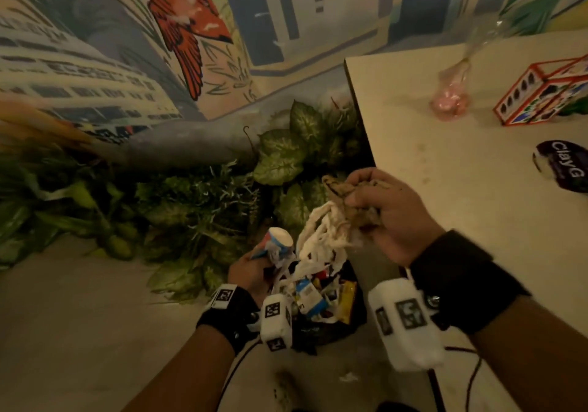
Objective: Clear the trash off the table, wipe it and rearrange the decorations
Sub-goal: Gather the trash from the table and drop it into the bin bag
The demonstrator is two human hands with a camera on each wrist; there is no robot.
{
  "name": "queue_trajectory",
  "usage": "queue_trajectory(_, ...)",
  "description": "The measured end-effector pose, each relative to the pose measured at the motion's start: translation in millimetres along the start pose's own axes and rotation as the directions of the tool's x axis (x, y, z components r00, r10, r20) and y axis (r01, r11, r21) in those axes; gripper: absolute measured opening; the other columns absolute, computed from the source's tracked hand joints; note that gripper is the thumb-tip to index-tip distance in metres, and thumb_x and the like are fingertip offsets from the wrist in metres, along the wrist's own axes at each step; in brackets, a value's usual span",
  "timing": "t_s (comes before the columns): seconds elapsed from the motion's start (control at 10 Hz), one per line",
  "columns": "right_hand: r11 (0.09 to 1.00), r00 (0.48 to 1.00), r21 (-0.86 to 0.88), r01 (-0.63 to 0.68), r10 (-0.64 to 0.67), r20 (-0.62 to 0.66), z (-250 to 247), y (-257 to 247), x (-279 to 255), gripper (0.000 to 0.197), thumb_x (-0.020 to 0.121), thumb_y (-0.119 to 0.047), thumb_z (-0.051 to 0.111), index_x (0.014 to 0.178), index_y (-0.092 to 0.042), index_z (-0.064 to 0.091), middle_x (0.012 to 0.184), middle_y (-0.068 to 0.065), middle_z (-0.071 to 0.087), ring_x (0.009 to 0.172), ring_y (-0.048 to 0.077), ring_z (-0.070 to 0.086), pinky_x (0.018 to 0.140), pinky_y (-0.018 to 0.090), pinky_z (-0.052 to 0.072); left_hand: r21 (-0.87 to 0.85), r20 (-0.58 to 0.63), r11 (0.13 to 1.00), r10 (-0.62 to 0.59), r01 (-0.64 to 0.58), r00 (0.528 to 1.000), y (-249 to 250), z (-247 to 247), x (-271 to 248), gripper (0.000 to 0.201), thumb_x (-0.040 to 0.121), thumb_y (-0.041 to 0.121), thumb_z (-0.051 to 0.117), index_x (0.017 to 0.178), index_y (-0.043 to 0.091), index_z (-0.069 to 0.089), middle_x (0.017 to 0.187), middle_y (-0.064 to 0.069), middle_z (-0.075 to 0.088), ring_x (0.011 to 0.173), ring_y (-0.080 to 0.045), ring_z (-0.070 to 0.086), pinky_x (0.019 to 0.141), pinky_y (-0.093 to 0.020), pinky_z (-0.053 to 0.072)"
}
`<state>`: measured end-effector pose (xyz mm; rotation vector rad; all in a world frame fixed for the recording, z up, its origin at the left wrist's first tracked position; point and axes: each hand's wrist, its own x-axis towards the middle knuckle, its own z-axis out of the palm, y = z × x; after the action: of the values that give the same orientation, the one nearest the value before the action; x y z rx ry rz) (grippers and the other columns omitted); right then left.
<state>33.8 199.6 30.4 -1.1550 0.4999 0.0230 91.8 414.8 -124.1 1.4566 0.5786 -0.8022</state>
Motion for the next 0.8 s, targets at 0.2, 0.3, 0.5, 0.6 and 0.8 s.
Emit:
queue_trajectory(0.2,0.982,0.929,-0.11,-0.155,0.107,-0.356,0.9,131.4,63.2,0.019,0.074,-0.002,0.066,0.07,-0.02,0.058,0.086,0.011,0.062,0.082,0.028,0.06,0.069,0.041,0.053,-0.01,-0.084,0.992,-0.123,0.122,0.989,-63.1,-24.5,99.8,0.033,0.086,0.012,0.059,0.118,0.021,0.064,0.113,-0.013,0.066,0.101,-0.036,0.062,0.092,-0.051,0.05)
queue_trajectory(0.3,0.949,0.85,-0.163,-0.269,0.155,-0.504,-11.8,206.0,90.1,0.014,0.081,-0.017,0.069,0.08,-0.014,0.056,0.073,0.002,0.059,0.065,0.016,0.054,0.056,0.026,0.047,0.103,-0.101,0.982,-0.151,0.161,0.983,-87.3,-24.0,137.9,0.029,0.085,0.017,0.06,0.114,0.022,0.064,0.11,-0.013,0.067,0.093,-0.033,0.064,0.079,-0.043,0.055)
queue_trajectory(0.5,0.839,0.797,-0.318,-0.442,0.204,-0.569,-46.9,323.1,141.3,0.025,0.081,-0.02,0.067,0.096,-0.011,0.049,0.099,0.013,0.059,0.083,0.027,0.055,0.074,0.037,0.047,0.233,-0.226,0.956,-0.128,0.181,0.966,-131.2,-14.2,207.1,0.025,0.093,0.011,0.05,0.117,0.012,0.057,0.13,-0.016,0.056,0.103,-0.031,0.059,0.099,-0.041,0.047)
queue_trajectory(0.6,0.733,0.848,-0.504,-0.456,0.185,-0.497,-66.4,364.3,160.5,0.035,0.074,-0.016,0.072,0.091,-0.011,0.042,0.096,0.011,0.053,0.082,0.025,0.051,0.067,0.033,0.042,0.411,-0.311,0.901,-0.006,0.14,0.95,-151.2,-12.4,233.2,0.038,0.1,0.03,0.035,0.136,0.02,0.046,0.145,-0.004,0.043,0.131,-0.024,0.042,0.103,-0.031,0.036)
queue_trajectory(0.8,0.456,0.885,-0.764,-0.457,0.317,-0.34,-90.7,437.9,185.9,0.053,0.073,-0.01,0.063,0.122,-0.017,0.044,0.136,0.011,0.036,0.116,0.033,0.047,0.094,0.042,0.047,0.568,-0.237,0.815,0.024,0.118,0.971,-199.0,-8.7,272.0,0.034,0.089,0.005,0.056,0.121,0.01,0.063,0.12,-0.011,0.065,0.103,-0.025,0.063,0.073,-0.022,0.047)
